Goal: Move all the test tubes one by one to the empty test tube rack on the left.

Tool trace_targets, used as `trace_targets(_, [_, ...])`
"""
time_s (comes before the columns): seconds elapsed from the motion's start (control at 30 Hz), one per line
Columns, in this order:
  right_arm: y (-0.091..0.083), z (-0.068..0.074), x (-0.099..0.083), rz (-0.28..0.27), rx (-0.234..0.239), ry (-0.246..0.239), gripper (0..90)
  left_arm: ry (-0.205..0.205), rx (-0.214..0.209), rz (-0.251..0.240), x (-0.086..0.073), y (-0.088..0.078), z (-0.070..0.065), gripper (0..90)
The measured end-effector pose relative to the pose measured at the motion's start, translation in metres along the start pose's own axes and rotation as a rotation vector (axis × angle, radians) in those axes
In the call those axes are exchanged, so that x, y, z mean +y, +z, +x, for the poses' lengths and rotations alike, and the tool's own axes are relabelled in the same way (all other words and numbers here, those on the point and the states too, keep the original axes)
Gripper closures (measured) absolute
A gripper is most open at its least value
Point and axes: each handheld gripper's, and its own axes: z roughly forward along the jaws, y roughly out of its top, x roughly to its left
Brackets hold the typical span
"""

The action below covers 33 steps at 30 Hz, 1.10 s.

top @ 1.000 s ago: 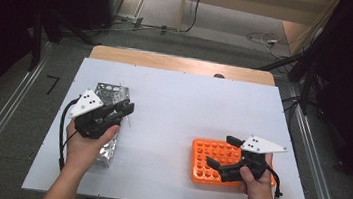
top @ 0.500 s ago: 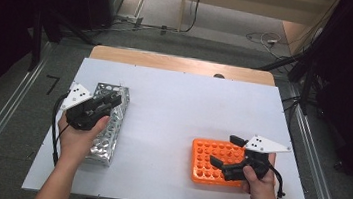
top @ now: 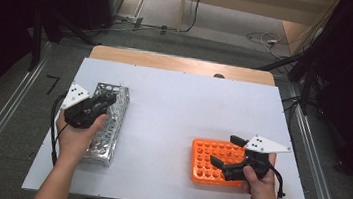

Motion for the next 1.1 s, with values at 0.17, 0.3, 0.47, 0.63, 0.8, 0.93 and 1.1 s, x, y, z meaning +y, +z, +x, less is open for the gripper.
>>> trace_targets(0.17, [-0.001, -0.001, 0.0, -0.004, 0.0, 0.0, 0.0, 0.013, 0.008, 0.024, -0.003, 0.002, -0.003, 76.0])
trace_targets(0.3, [-0.001, -0.001, 0.0, -0.007, 0.001, 0.003, 0.0, 0.009, 0.012, 0.044, -0.004, 0.003, -0.003, 76.0])
trace_targets(0.47, [-0.001, -0.002, 0.0, -0.007, 0.002, 0.003, 0.0, 0.008, 0.02, 0.077, -0.004, 0.004, -0.004, 75.9])
trace_targets(0.63, [-0.001, -0.002, 0.0, -0.007, 0.003, 0.005, 0.0, 0.018, 0.02, 0.105, -0.005, 0.005, -0.005, 75.9])
trace_targets(0.8, [-0.001, -0.002, 0.0, -0.007, 0.001, 0.005, 0.0, 0.026, 0.024, 0.126, -0.006, 0.007, -0.006, 75.8])
trace_targets(0.93, [-0.001, -0.003, 0.0, -0.005, 0.0, 0.006, 0.0, 0.057, 0.046, 0.154, -0.007, 0.008, -0.009, 75.8])
trace_targets(1.1, [0.0, -0.002, -0.001, -0.003, 0.002, 0.009, 0.0, 0.077, 0.05, 0.185, -0.008, 0.011, -0.011, 75.7])
